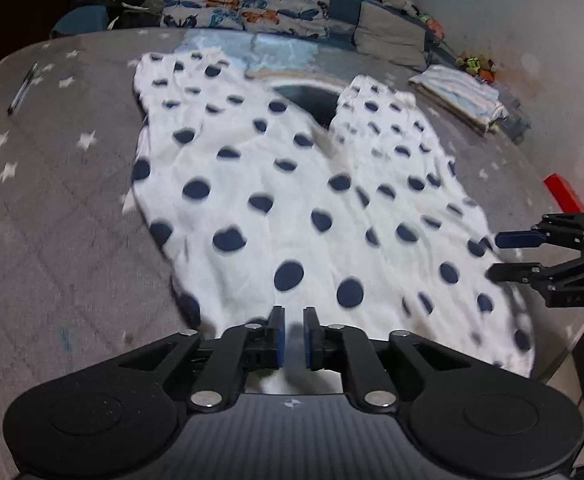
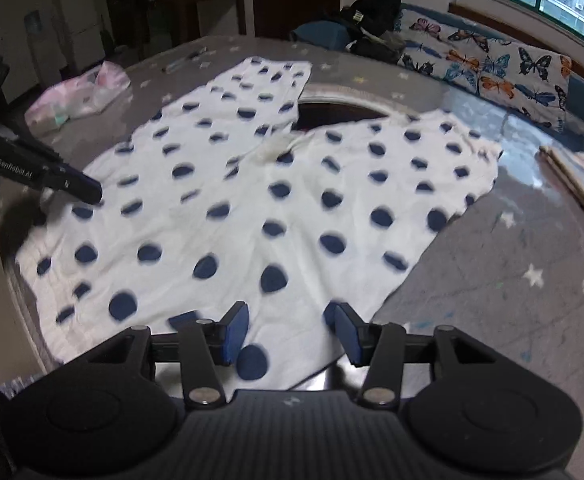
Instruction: Fold clothes
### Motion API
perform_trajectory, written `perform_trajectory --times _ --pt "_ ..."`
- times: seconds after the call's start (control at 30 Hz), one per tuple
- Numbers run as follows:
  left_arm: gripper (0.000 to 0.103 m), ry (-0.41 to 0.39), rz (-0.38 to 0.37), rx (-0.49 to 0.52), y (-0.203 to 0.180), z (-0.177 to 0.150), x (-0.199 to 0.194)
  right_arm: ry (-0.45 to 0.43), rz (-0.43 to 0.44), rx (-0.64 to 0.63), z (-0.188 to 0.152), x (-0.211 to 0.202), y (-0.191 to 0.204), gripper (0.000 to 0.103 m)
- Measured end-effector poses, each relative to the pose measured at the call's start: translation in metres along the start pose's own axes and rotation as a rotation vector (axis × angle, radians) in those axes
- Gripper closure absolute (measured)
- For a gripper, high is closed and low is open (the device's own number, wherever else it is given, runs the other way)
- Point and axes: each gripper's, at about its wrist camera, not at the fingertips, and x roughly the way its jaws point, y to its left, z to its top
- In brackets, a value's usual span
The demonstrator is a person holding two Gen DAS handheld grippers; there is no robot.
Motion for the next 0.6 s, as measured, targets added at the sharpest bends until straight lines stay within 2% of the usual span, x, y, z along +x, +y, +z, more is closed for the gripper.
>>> perform_trajectory --times 0.07,0.1,0.13,0.23,0.37,0.53,0.6 --pt "0.077 -0.030 0.005 0.014 -0.003 0.012 -0.003 -0.017 -0.030 -0.002 0.012 0.003 -0.008 0.053" --pt "0.066 -0.047 0.011 0.020 -0.005 0.019 -0.002 -0.023 -0.042 0.004 0.018 0.008 -0.013 0.052" --pt "0.064 -0.063 0.016 0.026 -0.007 0.027 -0.001 -0.029 -0.054 0.011 0.024 0.013 -0.019 0.052" --pt "0.064 -0.097 0.042 0.036 -0.007 0.051 0.014 -0.045 -0.090 0.029 0.042 0.029 -0.035 0.052" --pt "0.064 -0.102 0.080 0.018 -0.003 0.076 0.045 -0.044 -0.118 0.081 0.058 0.060 -0.057 0.052" --pt "0.066 -0.072 0.128 -0.055 0.016 0.091 0.076 -0.036 -0.143 0.140 0.061 0.089 -0.082 0.052" --pt "0.067 -0.086 0.150 -0.059 0.027 0.093 0.079 -0.041 -0.152 0.141 0.060 0.092 -0.089 0.052"
